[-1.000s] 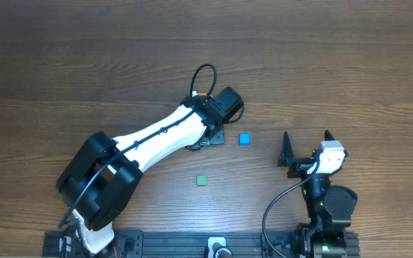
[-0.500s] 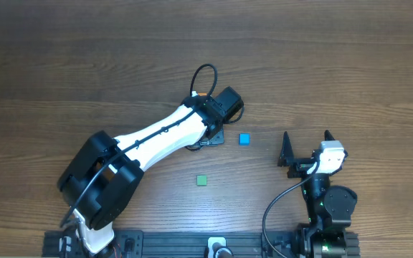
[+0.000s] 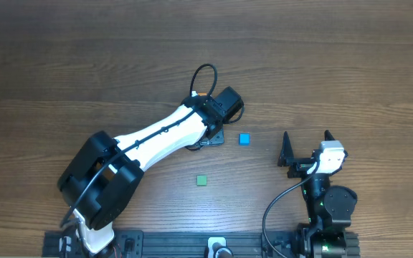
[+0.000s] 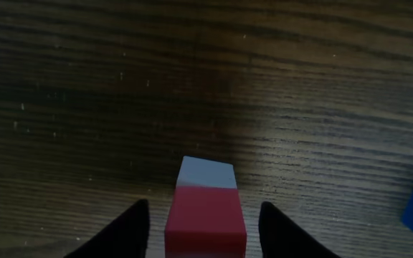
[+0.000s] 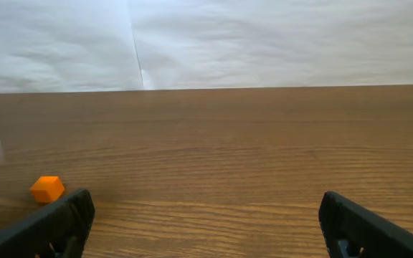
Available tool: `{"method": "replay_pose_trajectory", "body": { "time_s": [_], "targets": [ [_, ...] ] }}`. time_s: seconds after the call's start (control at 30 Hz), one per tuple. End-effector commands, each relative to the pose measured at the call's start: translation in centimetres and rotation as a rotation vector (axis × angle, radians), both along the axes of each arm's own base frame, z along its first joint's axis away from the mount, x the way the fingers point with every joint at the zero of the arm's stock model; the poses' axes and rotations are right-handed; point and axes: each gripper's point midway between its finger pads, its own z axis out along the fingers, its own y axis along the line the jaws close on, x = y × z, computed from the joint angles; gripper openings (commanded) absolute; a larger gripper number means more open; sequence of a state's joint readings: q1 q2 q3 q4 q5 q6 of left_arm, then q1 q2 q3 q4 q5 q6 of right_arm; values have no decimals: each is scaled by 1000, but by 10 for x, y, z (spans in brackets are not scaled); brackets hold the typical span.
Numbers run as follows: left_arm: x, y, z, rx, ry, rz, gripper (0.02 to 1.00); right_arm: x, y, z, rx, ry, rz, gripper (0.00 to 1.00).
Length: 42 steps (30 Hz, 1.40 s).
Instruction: Stack Cubes
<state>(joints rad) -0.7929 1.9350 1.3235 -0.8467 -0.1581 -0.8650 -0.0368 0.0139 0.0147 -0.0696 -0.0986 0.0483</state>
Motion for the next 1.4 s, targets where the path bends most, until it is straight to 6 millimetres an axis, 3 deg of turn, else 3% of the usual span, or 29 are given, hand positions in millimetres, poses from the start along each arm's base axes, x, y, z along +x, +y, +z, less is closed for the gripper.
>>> {"method": "replay_pose_trajectory", "body": {
  "time_s": [0.03,0.27,0.4,0.47,0.63,0.73,1.4],
  "targets": [
    [24,-5,17,-19,-105,34,524,0,-1,-2,-5,-1,-2,993],
    [84,-9,54,-65,-205,43,527,0,-1,-2,-5,-1,-2,993],
    [113,-4,51,-58,-215,58,531,0,-1,-2,-5,-1,-2,991],
    [126,3,38,-46,-199,85,533,0,-1,-2,-5,-1,-2,991],
    [129,8,5,-31,-133,83,533,0,-1,-2,-5,-1,-2,993],
    [128,7,-3,-28,-118,80,533,0,-1,-2,-5,-1,-2,993],
    [126,-6,-6,-58,-115,54,524,0,-1,-2,-5,-1,-2,993]
  ]
}}
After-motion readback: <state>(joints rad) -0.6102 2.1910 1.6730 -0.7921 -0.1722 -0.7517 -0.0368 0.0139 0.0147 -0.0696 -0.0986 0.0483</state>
